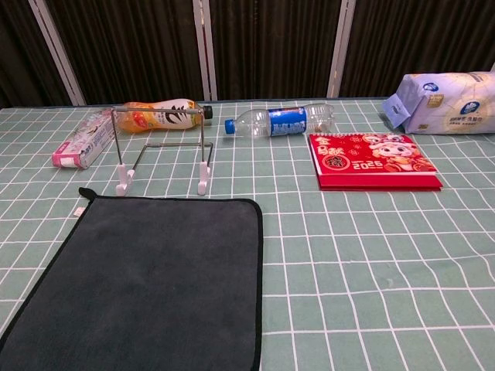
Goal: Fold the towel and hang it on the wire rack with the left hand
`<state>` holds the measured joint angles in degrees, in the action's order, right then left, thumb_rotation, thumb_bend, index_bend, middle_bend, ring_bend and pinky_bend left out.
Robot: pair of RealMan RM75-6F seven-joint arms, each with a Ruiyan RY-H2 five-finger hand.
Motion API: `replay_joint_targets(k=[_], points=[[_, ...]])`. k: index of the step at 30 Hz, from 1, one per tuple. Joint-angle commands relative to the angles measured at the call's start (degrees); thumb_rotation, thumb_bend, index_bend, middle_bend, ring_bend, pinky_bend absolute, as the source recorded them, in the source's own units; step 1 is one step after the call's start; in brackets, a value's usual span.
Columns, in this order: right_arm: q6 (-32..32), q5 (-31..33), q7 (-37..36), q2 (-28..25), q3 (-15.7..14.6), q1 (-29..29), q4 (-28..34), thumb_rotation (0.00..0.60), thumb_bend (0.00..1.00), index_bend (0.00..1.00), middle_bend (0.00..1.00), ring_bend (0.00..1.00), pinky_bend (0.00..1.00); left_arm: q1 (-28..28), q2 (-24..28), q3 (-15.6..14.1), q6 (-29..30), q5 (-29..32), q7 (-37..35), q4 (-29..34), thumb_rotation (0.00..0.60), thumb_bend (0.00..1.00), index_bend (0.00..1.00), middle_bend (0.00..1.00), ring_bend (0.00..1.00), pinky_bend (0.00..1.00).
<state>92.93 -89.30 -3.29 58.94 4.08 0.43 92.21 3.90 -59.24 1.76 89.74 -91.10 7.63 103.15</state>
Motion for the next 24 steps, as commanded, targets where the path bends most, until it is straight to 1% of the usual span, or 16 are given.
replay_joint_targets(k=[1,4,7,12,16,17,18,19,20,21,24], points=[[-0.1,0.1,0.0,0.0,0.0,0.0,-0.1,0.600,0.00,0.05,0.00,0.00,0.00,0.0,0.0,-0.1,-0.1,-0.1,0.1,-0.1,0.600,0.00,0.00,0.00,0.00,0.00],[-0.4,0.2,0.0,0.0,0.0,-0.1,0.0,0.600,0.00,0.06,0.00,0.00,0.00,0.1,-0.2,-0.1,-0.4,-0.2,0.3,-0.1,0.600,0.00,0.00,0.00,0.00,0.00],[-0.7,0.2,0.3,0.0,0.0,-0.2,0.2,0.600,0.00,0.03,0.00,0.00,0.00,1.0,-0.6,0.0,-1.7,-0.2,1.1,-0.2,0.600,0.00,0.00,0.00,0.00,0.00],[-1.1,0.4,1.2,0.0,0.1,-0.5,0.8,0.600,0.00,0.07,0.00,0.00,0.00,5.2,-1.8,0.8,-7.5,-1.2,3.1,0.3,0.600,0.00,0.00,0.00,0.00,0.00],[-1.4,1.0,2.1,-0.1,0.3,-0.5,1.3,0.600,0.00,0.08,0.00,0.00,0.00,11.3,-3.8,1.8,-14.7,-3.8,5.1,-0.4,0.600,0.00,0.00,0.00,0.00,0.00],[-1.4,1.2,2.4,-0.2,0.3,-0.5,1.6,0.600,0.00,0.08,0.00,0.00,0.00,13.8,-4.7,2.3,-17.6,-4.7,6.2,-0.7,0.600,0.00,0.00,0.00,0.00,0.00],[-1.4,1.5,2.9,-0.2,0.5,-0.5,1.9,0.600,0.00,0.08,0.00,0.00,0.00,18.1,-6.4,2.8,-22.3,-7.6,8.6,-1.0,0.600,0.00,0.00,0.00,0.00,0.00],[-1.6,1.9,3.4,-0.3,0.7,-0.6,2.1,0.600,0.00,0.08,0.00,0.00,0.00,21.5,-8.1,3.6,-26.4,-8.5,10.1,-1.8,0.600,0.00,0.00,0.00,0.00,0.00],[-1.7,2.3,3.8,-0.3,0.8,-0.6,2.4,0.600,0.00,0.08,0.00,0.00,0.00,23.5,-9.4,4.1,-28.8,-8.7,10.9,-2.3,0.600,0.01,0.00,0.00,0.00,0.00],[-1.8,2.6,4.2,-0.3,0.9,-0.6,2.6,0.600,0.00,0.08,0.00,0.00,0.00,24.9,-10.3,4.4,-30.4,-8.7,11.5,-2.7,0.600,0.03,0.01,0.00,0.00,0.00],[-2.5,3.6,5.5,-0.1,1.2,-0.9,2.7,0.600,0.00,0.08,0.00,0.00,0.00,30.1,-14.0,5.0,-35.3,-10.6,13.9,-4.5,0.600,0.11,0.10,0.00,0.00,0.00]])
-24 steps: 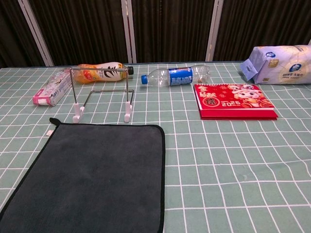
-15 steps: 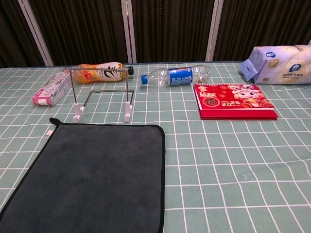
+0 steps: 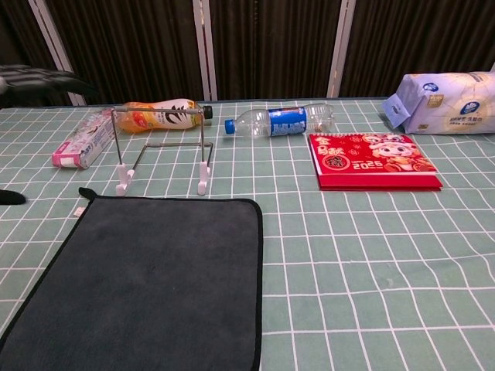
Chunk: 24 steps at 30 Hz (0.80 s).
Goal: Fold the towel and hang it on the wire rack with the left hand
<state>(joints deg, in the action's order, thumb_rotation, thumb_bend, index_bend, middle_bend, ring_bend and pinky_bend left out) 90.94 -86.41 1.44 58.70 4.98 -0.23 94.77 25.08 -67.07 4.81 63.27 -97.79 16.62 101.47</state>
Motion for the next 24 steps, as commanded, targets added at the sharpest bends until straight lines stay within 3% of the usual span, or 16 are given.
replay_joint_targets(k=[1,5,14,24], points=[[-0.9,1.0,1.0,0.2,0.3,-0.3,0.1,0.600,0.00,0.08,0.00,0.00,0.00,10.0,-7.2,2.0,-9.7,-4.4,5.2,-3.4,0.600,0.14,0.13,0.00,0.00,0.00],[-2.4,2.8,1.5,0.4,0.6,-0.7,-0.1,0.600,0.00,0.05,0.00,0.00,0.00,15.2,-12.2,1.9,-13.3,-6.9,5.8,-7.3,0.600,0.20,0.23,0.00,0.00,0.00],[-3.0,4.6,0.7,0.1,1.0,-0.5,-0.4,0.600,0.00,0.04,0.00,0.00,0.00,21.9,-20.2,-1.3,-13.6,-11.0,-0.5,-17.9,0.600,0.35,0.29,0.00,0.00,0.00],[-3.3,5.1,-0.4,-0.3,1.2,-0.5,-0.7,0.600,0.00,0.05,0.00,0.00,0.00,24.8,-23.9,-4.5,-14.6,-11.1,-1.9,-22.6,0.600,0.37,0.32,0.00,0.00,0.00]])
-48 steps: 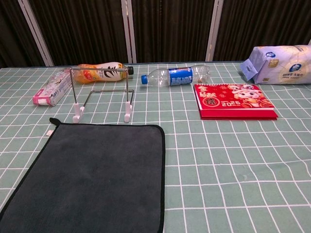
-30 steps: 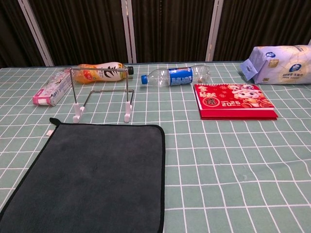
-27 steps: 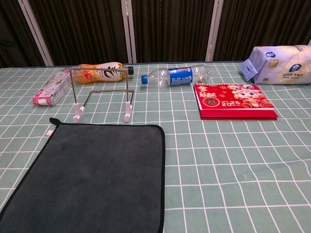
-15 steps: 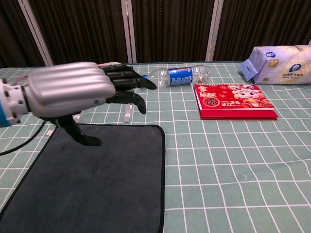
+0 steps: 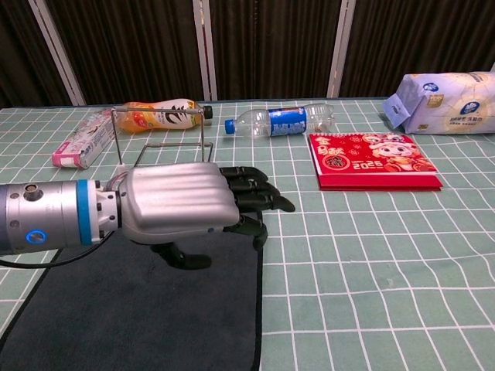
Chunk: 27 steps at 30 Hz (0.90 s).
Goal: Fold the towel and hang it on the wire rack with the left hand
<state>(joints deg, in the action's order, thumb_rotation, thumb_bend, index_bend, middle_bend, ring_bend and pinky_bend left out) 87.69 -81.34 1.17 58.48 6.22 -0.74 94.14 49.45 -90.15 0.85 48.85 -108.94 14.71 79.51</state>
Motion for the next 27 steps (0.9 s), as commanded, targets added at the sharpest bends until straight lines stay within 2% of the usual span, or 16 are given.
replay_joint_targets(k=[1,15,19,23,27], points=[[-0.1,0.1,-0.3,-0.1,0.0,0.0,-0.1,0.600,0.00,0.05,0.00,0.00,0.00,0.7,-1.7,-1.1,-0.8,0.0,0.3,-1.2,0.600,0.37,0.32,0.00,0.00,0.00],[-0.1,0.5,-1.9,-0.7,0.3,0.2,-0.4,0.600,0.00,0.06,0.00,0.00,0.00,1.8,-6.6,-2.6,-1.7,3.3,2.6,-6.8,0.600,0.37,0.34,0.00,0.00,0.00],[-0.2,0.6,-2.1,-0.8,0.3,0.2,-0.4,0.600,0.00,0.19,0.00,0.00,0.00,1.8,-7.9,-2.5,-1.4,4.3,2.7,-7.7,0.600,0.38,0.34,0.00,0.00,0.00],[-0.5,0.6,-2.3,-0.8,0.3,0.1,-0.6,0.600,0.00,0.21,0.00,0.00,0.00,2.0,-8.8,-2.5,-1.4,5.4,3.1,-8.1,0.600,0.38,0.34,0.00,0.00,0.00],[-0.6,0.6,-2.7,-0.9,0.3,0.1,-0.7,0.600,0.00,0.20,0.00,0.00,0.00,2.2,-9.2,-2.6,-1.8,6.4,3.6,-8.4,0.600,0.38,0.34,0.00,0.00,0.00]])
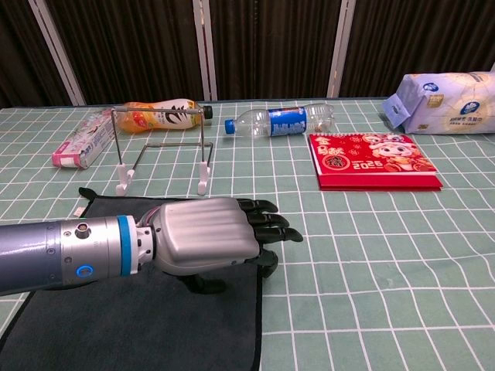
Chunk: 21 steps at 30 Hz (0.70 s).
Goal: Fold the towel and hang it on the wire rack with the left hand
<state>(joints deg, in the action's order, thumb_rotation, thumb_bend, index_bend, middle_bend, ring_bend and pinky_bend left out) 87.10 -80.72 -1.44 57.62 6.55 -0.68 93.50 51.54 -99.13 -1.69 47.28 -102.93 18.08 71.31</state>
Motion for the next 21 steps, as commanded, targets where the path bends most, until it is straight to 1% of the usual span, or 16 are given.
replay_joint_targets(k=[1,2,4,15,21], points=[[0.1,0.0,-0.2,-0.1,0.0,0.1,0.0,0.600,0.00,0.16,0.00,0.00,0.00,0.2,-0.3,-0.1,-0.3,0.5,0.4,-0.2,0.600,0.38,0.34,0.00,0.00,0.00],[0.1,0.0,-0.2,-0.1,0.0,0.1,0.0,0.600,0.00,0.10,0.00,0.00,0.00,0.3,-0.4,-0.1,-0.3,0.7,0.5,-0.3,0.600,0.38,0.34,0.00,0.00,0.00],[0.3,-0.1,-0.4,-0.2,0.0,0.2,0.0,0.600,0.00,0.01,0.00,0.00,0.00,0.5,-0.6,-0.2,-0.5,1.2,0.6,-0.4,0.600,0.38,0.34,0.00,0.00,0.00],[0.6,-0.6,-0.9,-0.4,-0.1,0.4,0.2,0.600,0.00,0.01,0.00,0.00,0.00,0.7,-1.2,-0.8,-0.6,2.8,1.8,-0.6,0.600,0.38,0.34,0.00,0.00,0.00],[0.7,-0.7,-1.0,-0.5,-0.2,0.4,0.1,0.600,0.00,0.01,0.00,0.00,0.00,0.7,-0.9,-1.1,0.0,3.1,1.5,-0.4,0.600,0.39,0.41,0.00,0.00,0.00]])
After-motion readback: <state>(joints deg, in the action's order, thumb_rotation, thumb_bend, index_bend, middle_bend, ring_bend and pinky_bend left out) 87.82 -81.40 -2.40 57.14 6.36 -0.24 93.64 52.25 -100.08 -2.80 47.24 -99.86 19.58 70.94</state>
